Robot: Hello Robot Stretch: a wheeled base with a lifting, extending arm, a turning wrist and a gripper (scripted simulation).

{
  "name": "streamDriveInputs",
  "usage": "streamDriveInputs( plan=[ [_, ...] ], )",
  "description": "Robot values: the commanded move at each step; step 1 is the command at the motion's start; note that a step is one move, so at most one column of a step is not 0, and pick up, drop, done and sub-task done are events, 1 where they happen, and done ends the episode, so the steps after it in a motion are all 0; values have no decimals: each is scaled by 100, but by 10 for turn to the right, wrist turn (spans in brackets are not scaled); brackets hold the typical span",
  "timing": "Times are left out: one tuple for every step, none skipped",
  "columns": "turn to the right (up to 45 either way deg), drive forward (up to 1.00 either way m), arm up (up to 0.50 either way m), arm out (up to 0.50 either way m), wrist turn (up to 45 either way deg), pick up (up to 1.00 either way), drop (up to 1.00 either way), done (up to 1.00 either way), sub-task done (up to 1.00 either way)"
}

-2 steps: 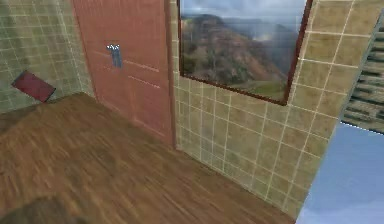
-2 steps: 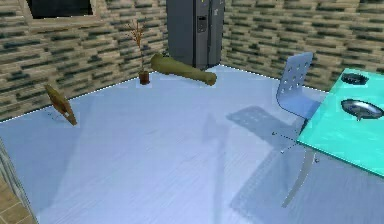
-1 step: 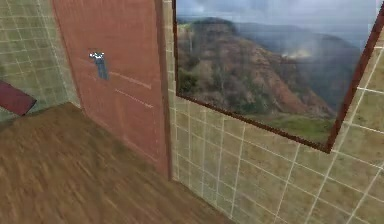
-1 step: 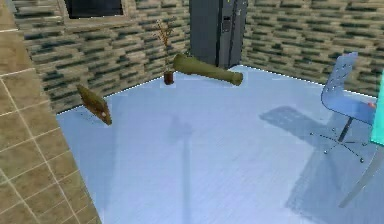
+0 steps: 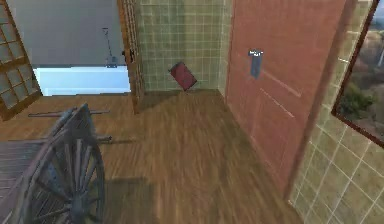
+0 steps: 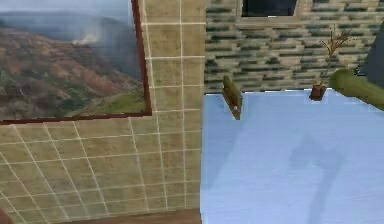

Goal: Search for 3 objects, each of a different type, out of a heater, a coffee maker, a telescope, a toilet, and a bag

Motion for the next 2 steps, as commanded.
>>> streamDriveInputs(
  plan=[
    [0,100,0,0,0,0,0,0,0],
    [-30,0,0,0,0,0,0,0,0]
  ],
)
